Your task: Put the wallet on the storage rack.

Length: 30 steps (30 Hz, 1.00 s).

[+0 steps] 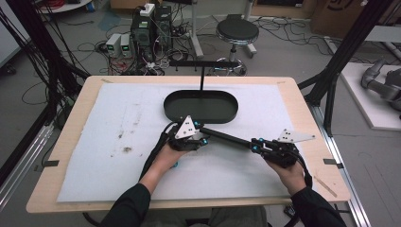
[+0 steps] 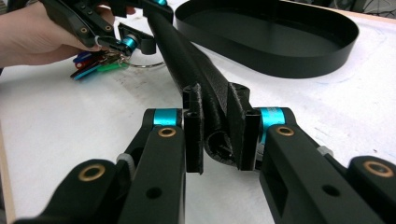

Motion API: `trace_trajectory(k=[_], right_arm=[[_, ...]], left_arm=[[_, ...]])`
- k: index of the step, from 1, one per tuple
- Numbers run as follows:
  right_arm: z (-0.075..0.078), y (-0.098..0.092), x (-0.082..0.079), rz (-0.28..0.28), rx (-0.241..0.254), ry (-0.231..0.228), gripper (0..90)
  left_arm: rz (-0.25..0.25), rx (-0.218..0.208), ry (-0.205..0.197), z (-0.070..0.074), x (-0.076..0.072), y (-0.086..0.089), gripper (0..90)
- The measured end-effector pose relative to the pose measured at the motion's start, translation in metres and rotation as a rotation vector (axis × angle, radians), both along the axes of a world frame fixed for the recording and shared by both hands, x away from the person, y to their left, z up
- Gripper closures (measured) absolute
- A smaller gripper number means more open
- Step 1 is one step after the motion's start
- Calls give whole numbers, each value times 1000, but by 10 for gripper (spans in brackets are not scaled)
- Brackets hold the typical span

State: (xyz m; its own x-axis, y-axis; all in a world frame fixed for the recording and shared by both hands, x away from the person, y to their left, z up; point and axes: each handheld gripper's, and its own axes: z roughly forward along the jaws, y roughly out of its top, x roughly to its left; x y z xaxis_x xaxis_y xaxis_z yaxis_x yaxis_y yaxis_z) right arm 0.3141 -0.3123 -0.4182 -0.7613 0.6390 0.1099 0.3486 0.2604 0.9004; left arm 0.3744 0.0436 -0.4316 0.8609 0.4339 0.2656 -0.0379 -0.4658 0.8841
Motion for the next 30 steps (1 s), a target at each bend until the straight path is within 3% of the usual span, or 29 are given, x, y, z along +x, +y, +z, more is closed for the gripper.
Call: trace_trajectory(k=[3,7,13,21,27,28,29,30], right_arm=[[0,-3,1,-11,8,3,754],[0,-5,2,-16,11,4,724],[2,-14,5,-78,13,-11,511],[5,-30,4,-115,48,-68,420],[7,-35,3,-86,66,-92,413],[7,-35,3,-64,66,-95,390],[7,-35,3,-64,66,-95,390],[6,-35,4,-25,65,-92,372]], left_arm=[[-5,13,-17,0,0,0,622],[-4,27,-26,2,-1,0,666],[-33,31,-29,5,-2,0,741],[-87,-15,11,10,-7,3,767],[-133,-59,47,20,-16,15,773],[-145,-77,75,21,-19,22,773],[-145,-77,75,21,-19,22,773],[-149,-82,86,21,-21,27,773]])
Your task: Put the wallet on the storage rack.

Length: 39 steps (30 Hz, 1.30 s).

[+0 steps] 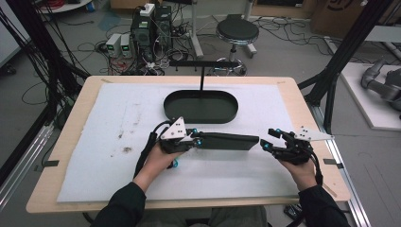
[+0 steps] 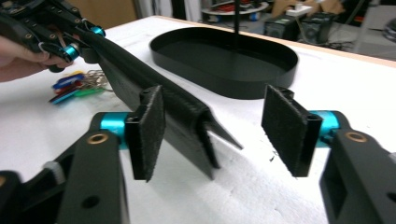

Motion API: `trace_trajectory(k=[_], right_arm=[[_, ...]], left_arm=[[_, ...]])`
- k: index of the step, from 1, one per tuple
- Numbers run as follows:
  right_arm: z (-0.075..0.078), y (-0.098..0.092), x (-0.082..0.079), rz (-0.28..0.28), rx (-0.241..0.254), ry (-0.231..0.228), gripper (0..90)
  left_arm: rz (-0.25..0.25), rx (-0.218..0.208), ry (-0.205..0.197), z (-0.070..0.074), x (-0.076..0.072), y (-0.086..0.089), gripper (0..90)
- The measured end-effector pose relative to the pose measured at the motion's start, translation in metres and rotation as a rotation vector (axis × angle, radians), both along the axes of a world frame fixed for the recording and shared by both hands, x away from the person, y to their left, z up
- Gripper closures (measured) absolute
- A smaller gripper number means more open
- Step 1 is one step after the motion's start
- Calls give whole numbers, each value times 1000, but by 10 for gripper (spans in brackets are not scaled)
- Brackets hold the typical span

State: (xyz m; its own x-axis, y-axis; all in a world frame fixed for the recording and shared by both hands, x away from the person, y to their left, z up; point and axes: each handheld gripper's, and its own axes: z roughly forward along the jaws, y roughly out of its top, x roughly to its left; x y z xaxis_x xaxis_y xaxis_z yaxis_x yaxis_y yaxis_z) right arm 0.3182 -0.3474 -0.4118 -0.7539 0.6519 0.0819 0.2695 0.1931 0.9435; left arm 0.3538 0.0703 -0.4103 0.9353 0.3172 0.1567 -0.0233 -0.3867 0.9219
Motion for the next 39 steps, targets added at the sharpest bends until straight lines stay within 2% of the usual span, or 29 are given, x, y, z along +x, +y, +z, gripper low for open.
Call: trace_trajectory(k=[1,3,5,6,7,8,9,10,12,14,16,19,20,21,22,24,25,27,28,31,32,33,36,39], right_arm=[[-1,1,0,24,-3,2,365],[-3,5,2,75,-20,13,354],[-4,8,2,90,-30,24,345],[-8,15,5,132,-56,39,335],[-10,19,7,141,-76,42,324],[-10,19,7,141,-76,42,324],[-15,29,10,172,-111,62,313],[-17,33,12,185,-124,68,313],[-20,42,14,212,-139,89,313],[-22,47,15,219,-148,89,313],[-23,58,18,247,-147,87,367],[-26,66,20,248,-155,90,466],[-26,66,20,248,-155,90,466],[-26,67,21,251,-159,91,509],[-26,67,22,267,-160,85,617],[-25,66,21,273,-172,76,646],[-24,65,20,295,-176,72,709],[-22,65,18,307,-171,58,744],[-21,66,17,315,-172,53,753],[-18,67,15,328,-160,50,764],[-18,67,15,328,-160,50,764],[-15,66,14,328,-154,39,767],[-9,64,12,322,-130,28,769],[-5,61,12,310,-110,13,770]], left_arm=[[-6,-25,31,-1,-2,8,773],[-15,-38,42,-3,-5,16,773],[-13,-47,51,-4,-5,20,773],[-22,-56,56,-4,-6,24,773],[-32,-68,61,-5,-6,31,773],[-32,-68,61,-5,-6,31,773],[-40,-77,71,-6,-6,34,773],[-49,-90,79,-7,-6,36,773],[-57,-107,89,-9,-7,41,773],[-62,-114,91,-10,-7,41,772],[-64,-121,97,-11,-8,41,772],[-65,-122,94,-12,-8,40,771],[-63,-122,96,-13,-9,40,771],[-59,-120,96,-13,-9,41,769],[-53,-125,96,-13,-9,41,762],[-38,-115,103,-14,-8,42,741],[-24,-105,100,-14,-8,41,722],[6,-96,95,-14,-9,40,643],[40,-99,90,-14,-9,39,584],[61,-100,79,-12,-10,39,507],[75,-100,71,-11,-10,40,507],[107,-104,56,-8,-12,42,442],[139,-101,24,-1,-16,47,395],[150,-102,14,4,-20,50,369]])
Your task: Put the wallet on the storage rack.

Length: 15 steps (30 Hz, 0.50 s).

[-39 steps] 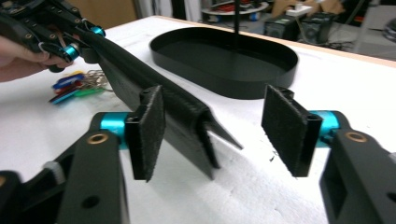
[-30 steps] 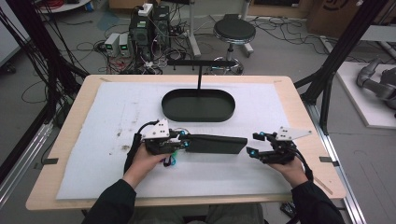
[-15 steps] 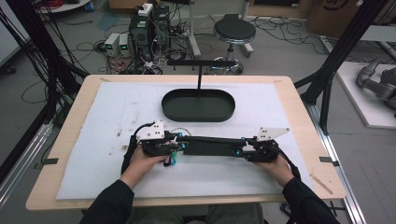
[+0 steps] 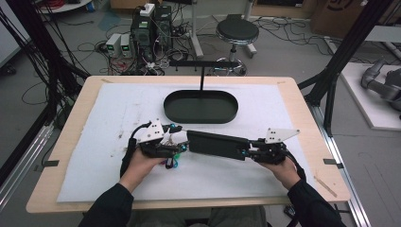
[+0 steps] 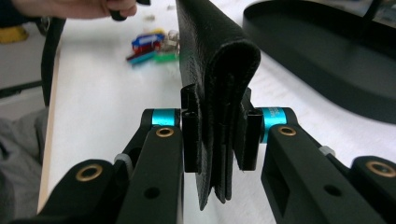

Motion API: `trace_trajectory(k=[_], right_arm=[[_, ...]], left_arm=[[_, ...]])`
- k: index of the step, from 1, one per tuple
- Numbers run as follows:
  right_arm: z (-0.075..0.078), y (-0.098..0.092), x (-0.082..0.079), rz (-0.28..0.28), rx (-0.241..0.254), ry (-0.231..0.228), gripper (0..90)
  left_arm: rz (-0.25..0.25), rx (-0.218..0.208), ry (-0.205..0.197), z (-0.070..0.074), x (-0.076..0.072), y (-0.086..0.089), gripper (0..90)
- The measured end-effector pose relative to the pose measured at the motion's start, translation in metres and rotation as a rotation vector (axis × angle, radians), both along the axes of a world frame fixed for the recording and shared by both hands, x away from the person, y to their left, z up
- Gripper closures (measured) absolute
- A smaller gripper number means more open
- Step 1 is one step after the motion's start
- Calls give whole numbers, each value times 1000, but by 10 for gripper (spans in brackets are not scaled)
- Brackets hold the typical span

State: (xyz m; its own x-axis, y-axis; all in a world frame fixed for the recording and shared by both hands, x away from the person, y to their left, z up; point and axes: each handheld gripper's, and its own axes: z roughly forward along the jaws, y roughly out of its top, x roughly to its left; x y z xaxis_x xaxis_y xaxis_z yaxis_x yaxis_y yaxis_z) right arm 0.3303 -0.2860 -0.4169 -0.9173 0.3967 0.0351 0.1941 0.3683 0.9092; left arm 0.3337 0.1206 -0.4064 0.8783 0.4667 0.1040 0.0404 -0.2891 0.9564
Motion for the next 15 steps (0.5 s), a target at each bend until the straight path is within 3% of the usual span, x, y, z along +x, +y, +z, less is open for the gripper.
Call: trace_trajectory(k=[1,5,15], right_arm=[[4,-3,1,-14,26,-4,771],[10,-7,2,-36,54,-16,771],[22,-7,15,-101,74,-57,771]], left_arm=[[5,1,-8,2,-2,2,360],[30,-7,-26,6,-10,10,360],[89,-18,-55,7,-35,27,356]])
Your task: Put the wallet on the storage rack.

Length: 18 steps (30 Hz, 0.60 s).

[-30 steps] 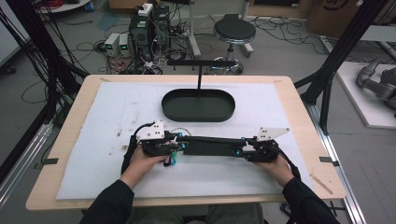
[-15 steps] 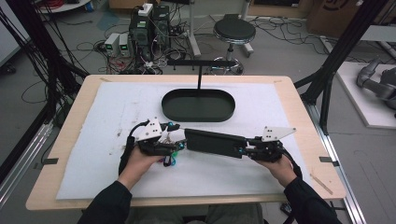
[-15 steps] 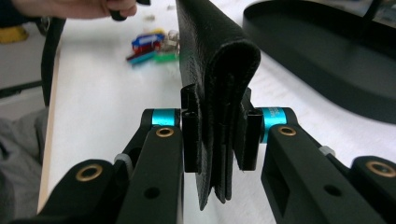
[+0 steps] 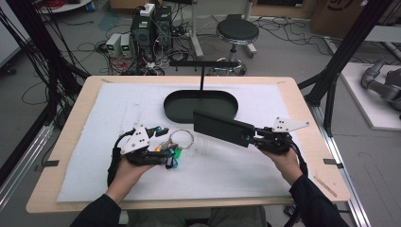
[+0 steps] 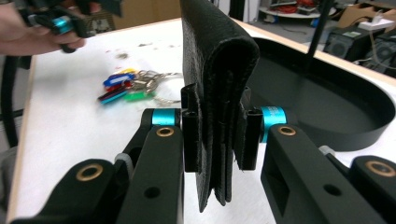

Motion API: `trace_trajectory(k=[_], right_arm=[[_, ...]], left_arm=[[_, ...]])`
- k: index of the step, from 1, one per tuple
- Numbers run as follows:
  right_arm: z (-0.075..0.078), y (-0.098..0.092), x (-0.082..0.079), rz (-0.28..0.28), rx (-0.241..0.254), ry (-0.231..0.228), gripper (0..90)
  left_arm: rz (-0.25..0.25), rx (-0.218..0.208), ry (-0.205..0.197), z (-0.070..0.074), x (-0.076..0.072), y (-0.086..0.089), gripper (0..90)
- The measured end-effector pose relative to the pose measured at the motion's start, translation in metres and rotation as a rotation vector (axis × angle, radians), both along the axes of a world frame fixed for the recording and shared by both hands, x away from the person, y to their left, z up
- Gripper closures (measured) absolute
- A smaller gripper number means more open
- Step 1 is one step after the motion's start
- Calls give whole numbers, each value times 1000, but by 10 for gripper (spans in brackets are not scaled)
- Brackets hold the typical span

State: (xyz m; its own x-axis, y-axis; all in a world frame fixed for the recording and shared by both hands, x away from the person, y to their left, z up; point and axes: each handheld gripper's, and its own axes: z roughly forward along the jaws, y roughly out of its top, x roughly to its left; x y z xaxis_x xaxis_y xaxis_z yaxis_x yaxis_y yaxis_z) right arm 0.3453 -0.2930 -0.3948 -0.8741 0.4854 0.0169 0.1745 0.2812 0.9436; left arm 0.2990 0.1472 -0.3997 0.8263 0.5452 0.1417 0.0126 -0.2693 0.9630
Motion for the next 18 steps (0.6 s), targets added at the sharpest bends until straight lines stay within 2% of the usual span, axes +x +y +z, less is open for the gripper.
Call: trace_trajectory(k=[7,9,10,11,13,18], right_arm=[[9,3,15,-20,18,-14,771],[13,6,26,-24,17,-21,770],[13,6,26,-24,17,-21,770],[14,9,34,-33,17,-25,771],[15,11,38,-37,13,-24,770],[17,25,61,-38,-8,-22,770]], left_arm=[[19,-12,-9,-3,-10,6,356],[21,-18,-11,-4,-11,7,355],[22,-16,-12,-5,-12,8,355],[25,-18,-10,-8,-12,8,355],[24,-24,-7,-9,-12,9,355],[10,-30,-4,-10,-12,6,352]])
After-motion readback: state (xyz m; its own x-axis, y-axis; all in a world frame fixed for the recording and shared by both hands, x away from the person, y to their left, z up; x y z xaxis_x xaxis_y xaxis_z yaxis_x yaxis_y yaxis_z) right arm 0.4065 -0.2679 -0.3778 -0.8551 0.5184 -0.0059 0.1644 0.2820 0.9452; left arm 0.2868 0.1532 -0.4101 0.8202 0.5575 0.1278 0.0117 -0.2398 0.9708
